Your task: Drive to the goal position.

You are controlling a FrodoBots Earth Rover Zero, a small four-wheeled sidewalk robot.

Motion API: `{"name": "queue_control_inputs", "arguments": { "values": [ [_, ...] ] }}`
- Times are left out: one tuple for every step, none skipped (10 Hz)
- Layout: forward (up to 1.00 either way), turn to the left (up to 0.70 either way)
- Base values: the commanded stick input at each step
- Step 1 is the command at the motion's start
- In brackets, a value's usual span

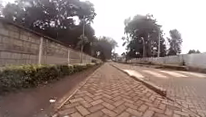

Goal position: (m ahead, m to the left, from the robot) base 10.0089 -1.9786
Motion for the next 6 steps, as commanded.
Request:
{"name": "queue_control_inputs", "arguments": {
  "values": [
    [0.7,0.0],
    [0.7,0.0],
    [0.7,0.0],
    [0.7,0.0],
    [0.7,0.0],
    [0.7,-0.07]
  ]
}}
